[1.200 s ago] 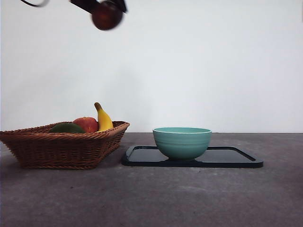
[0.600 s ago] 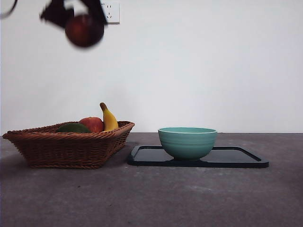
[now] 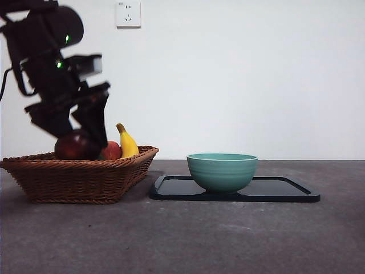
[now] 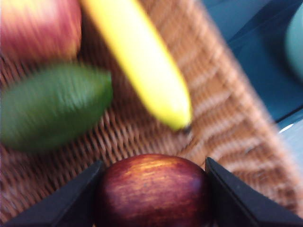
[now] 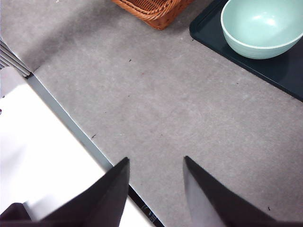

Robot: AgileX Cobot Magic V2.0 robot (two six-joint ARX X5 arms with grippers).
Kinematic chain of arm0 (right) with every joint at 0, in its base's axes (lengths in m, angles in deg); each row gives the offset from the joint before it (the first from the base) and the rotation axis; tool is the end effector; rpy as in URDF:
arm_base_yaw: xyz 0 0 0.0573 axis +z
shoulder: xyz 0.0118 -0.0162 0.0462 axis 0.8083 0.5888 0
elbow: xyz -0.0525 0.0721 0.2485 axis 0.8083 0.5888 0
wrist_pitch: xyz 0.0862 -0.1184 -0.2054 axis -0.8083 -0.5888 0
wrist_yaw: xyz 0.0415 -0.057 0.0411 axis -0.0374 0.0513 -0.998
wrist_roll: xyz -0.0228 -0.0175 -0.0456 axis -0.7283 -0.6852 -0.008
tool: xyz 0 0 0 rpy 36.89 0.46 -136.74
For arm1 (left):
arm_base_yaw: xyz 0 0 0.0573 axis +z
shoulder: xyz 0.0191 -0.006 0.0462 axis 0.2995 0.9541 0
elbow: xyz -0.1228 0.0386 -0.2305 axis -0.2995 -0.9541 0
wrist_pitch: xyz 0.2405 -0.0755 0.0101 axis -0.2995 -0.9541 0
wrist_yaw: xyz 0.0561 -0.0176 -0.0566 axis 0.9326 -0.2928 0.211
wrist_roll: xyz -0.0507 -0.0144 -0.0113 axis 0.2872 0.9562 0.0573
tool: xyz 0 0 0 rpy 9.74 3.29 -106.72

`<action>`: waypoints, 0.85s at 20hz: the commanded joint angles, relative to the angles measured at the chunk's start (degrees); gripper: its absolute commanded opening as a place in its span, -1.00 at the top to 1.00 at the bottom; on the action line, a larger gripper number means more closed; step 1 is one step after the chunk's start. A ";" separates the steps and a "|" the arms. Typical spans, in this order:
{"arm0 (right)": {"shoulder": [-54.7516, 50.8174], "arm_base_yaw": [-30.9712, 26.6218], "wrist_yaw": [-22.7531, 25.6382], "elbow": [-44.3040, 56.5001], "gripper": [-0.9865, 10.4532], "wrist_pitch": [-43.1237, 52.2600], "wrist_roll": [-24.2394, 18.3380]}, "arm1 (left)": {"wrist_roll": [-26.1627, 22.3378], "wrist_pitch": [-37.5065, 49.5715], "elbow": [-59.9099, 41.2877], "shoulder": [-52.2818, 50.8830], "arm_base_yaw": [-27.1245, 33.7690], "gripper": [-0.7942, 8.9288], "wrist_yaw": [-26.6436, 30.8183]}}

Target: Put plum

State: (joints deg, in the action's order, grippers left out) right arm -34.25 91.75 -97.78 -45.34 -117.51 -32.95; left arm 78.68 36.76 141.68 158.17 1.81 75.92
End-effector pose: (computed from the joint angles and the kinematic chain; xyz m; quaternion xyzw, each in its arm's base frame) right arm 0.0796 0.0712 0.3022 -0.0150 0.3744 0.3919 0.8402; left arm 0.3357 -0.0993 0.2223 0.0864 0.4641 -0.2363 0.8493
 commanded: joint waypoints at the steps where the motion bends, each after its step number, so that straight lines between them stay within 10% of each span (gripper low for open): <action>1: 0.15 0.46 0.00 -0.39 0.51 0.57 -0.48 | 0.72 4.63 -2.60 0.50 -0.09 0.40 0.46; 17: 0.15 0.46 -0.07 -0.39 0.51 0.59 -0.26 | 2.56 6.93 -1.29 -2.78 -0.13 -0.01 0.61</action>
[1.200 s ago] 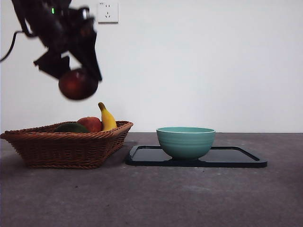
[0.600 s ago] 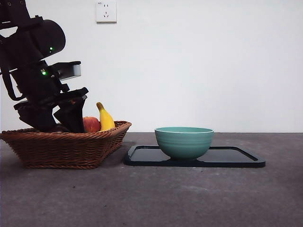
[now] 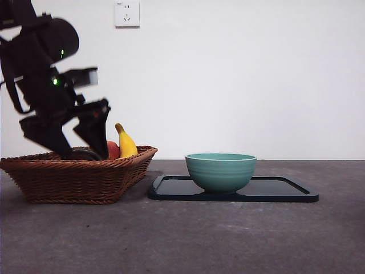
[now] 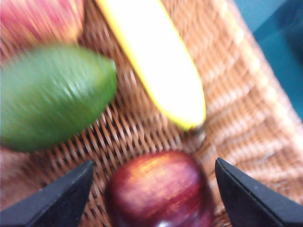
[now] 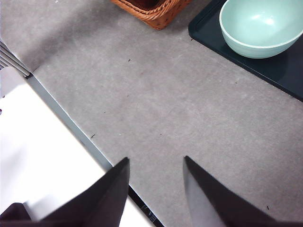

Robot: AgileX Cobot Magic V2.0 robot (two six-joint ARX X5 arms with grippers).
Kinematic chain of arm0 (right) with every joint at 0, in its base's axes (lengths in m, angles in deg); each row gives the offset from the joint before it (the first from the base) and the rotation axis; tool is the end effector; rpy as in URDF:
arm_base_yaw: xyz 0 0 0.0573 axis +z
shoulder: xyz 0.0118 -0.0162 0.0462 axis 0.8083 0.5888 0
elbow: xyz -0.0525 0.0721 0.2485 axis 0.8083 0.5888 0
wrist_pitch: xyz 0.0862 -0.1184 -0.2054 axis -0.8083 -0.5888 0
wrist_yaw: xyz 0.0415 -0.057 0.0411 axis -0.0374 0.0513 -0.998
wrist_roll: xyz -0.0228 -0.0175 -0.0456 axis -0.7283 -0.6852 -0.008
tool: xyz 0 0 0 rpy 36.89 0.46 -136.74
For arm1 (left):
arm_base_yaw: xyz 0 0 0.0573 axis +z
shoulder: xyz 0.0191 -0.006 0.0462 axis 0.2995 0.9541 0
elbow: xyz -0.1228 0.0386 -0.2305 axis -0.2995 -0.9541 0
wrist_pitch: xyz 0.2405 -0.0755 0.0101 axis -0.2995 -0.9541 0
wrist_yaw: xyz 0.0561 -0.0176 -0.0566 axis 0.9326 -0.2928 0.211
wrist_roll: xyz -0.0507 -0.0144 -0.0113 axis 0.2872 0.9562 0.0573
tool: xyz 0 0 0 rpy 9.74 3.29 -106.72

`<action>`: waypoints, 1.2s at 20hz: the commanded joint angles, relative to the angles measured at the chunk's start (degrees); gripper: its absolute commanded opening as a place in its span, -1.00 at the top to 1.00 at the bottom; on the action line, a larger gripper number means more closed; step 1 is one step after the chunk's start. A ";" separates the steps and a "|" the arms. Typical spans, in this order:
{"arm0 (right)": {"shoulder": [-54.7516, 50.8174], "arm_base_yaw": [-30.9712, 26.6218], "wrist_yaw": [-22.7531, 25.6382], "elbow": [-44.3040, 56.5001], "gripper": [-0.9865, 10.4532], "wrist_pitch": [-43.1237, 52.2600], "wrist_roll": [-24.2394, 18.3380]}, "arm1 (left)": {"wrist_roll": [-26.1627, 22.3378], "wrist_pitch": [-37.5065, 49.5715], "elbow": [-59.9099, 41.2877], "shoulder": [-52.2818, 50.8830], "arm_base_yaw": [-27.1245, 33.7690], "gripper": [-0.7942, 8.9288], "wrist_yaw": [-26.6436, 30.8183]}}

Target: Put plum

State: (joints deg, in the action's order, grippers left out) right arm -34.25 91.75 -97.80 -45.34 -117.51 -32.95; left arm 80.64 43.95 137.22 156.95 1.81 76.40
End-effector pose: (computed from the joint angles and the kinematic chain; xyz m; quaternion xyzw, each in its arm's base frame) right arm 0.0796 0.0712 0.3022 -0.0149 0.3745 0.3921 0.8401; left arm 0.3320 -0.0980 0.2130 0.0735 0.4376 -0.2265 0.8671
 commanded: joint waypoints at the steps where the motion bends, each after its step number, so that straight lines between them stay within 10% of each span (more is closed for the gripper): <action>1: 0.15 0.46 0.04 -0.39 0.51 0.59 -0.26 | 0.57 -2.54 5.20 -2.99 -0.17 -0.01 -0.63; 11: 0.26 0.42 0.50 -0.39 0.51 7.63 -0.42 | 0.02 -28.65 12.20 -17.97 -2.60 0.01 -30.18; 24: 0.26 0.39 1.57 -0.39 0.51 7.65 1.33 | -4.61 -38.01 12.20 -21.88 -5.53 0.01 -31.69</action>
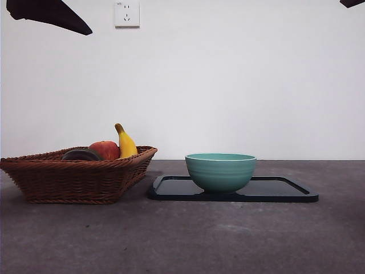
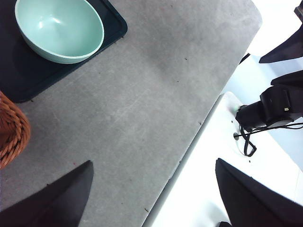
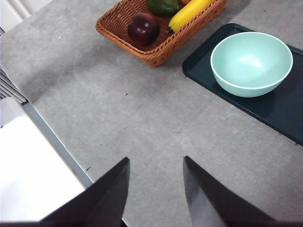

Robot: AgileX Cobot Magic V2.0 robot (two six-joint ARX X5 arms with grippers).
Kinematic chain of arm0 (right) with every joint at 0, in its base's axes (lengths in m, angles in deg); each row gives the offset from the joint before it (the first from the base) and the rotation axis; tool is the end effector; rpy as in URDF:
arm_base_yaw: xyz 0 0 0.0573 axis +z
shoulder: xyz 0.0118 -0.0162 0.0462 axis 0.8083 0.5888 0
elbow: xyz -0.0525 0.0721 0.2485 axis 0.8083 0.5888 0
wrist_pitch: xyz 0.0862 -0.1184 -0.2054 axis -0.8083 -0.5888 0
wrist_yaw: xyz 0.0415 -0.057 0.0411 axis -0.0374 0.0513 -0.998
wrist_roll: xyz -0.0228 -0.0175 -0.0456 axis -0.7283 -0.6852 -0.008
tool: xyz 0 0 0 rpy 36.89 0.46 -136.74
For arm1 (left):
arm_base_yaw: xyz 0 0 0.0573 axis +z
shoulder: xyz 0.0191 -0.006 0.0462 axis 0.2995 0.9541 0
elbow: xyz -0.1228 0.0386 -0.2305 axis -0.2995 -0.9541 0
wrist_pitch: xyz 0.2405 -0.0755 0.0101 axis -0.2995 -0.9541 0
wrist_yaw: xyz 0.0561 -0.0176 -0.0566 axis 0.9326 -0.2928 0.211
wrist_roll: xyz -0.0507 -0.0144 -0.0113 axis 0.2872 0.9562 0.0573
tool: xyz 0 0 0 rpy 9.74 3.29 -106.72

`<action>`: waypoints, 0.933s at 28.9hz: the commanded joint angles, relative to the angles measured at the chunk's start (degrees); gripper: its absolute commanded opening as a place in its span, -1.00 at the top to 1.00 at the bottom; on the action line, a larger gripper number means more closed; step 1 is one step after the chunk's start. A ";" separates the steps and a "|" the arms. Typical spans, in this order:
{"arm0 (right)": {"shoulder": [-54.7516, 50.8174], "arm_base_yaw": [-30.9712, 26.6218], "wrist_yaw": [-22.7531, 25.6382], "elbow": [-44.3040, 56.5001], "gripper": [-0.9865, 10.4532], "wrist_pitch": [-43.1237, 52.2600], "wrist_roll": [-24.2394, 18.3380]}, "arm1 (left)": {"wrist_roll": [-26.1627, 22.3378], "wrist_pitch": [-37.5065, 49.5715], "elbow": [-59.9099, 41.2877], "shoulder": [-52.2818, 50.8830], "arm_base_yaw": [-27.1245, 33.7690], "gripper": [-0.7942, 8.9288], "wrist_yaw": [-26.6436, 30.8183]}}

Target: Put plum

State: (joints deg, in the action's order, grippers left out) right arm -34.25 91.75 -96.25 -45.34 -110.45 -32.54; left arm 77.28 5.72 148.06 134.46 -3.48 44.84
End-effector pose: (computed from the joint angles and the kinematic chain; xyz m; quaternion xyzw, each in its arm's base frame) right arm 0.0860 0.0752 0.3113 -0.0027 0.3179 0.3921 0.8633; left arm 0.2127 -0.1018 0.3498 -0.0216 0.4380 -0.4951 0.7500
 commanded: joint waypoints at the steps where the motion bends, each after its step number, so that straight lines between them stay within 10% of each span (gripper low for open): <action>1: 0.26 0.39 0.02 -0.39 0.51 0.59 1.09 | -1.25 0.20 1.36 0.61 -0.22 0.01 -0.15; 18: 10.23 -6.54 8.92 -8.44 0.51 6.80 10.49 | -1.20 0.24 1.36 0.61 -0.22 0.01 -0.15; 27: 29.05 -17.25 0.09 -22.60 0.50 6.60 7.06 | -1.20 0.22 1.36 0.61 -0.22 0.01 -0.15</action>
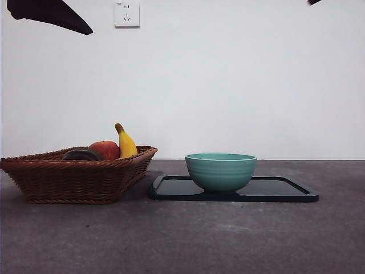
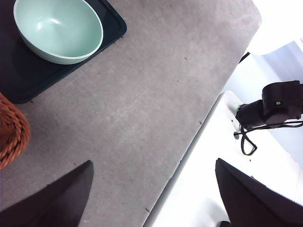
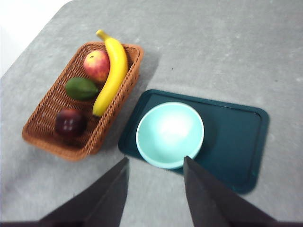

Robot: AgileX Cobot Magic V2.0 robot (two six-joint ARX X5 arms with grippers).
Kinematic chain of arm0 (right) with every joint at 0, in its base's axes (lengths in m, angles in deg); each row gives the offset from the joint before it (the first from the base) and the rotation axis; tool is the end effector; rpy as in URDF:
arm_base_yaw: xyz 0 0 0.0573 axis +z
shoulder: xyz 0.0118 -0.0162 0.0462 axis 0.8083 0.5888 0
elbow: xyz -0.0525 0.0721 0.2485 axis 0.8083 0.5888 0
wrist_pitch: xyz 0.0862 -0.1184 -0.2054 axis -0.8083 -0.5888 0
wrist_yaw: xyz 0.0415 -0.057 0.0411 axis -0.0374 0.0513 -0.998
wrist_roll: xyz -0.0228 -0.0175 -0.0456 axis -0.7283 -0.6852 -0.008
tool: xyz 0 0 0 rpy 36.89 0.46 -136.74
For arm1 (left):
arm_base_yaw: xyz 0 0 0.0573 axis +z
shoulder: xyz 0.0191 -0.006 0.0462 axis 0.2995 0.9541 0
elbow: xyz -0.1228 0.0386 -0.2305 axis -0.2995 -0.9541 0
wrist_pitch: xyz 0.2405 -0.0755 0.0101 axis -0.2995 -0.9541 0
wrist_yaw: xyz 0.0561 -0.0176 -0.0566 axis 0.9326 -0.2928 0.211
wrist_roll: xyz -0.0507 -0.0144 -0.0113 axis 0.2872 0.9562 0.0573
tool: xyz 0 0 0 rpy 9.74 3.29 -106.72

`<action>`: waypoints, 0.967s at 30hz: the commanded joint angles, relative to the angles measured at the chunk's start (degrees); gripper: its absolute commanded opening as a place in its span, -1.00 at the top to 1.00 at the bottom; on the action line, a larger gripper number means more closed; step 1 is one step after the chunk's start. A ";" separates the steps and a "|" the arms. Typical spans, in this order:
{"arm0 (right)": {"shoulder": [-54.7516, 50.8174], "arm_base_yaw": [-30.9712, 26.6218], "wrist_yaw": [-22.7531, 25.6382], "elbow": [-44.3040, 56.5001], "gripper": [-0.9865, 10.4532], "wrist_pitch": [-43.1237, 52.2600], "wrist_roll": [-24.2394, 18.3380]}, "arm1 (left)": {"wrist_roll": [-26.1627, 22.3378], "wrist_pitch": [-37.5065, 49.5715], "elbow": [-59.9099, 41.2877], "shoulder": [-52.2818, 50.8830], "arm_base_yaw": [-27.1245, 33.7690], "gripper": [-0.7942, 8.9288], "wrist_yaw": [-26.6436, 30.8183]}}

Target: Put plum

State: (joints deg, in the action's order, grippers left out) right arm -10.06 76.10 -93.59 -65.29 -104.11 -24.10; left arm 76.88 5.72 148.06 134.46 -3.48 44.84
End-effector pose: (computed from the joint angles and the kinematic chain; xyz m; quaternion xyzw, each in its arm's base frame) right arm 0.1886 0.0826 0.3708 0.1039 0.3137 0.2301 0.9153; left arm 0.2127 -0.1018 0.3498 -0.0190 0.4363 -0.4967 0.7501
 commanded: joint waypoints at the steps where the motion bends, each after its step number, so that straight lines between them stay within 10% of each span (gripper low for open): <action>1: 7.30 -2.64 -4.20 -3.78 0.50 0.26 -1.73 | -0.81 0.22 1.36 0.61 -0.22 0.01 -0.15; 29: 45.33 -6.71 -11.32 -10.86 0.45 5.88 -5.27 | -0.66 0.20 1.36 0.61 -0.22 0.01 -0.15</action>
State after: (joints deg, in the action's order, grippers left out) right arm 33.83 68.93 -105.06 -74.82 -98.72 -28.71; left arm 76.88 5.70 148.06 134.46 -3.48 44.84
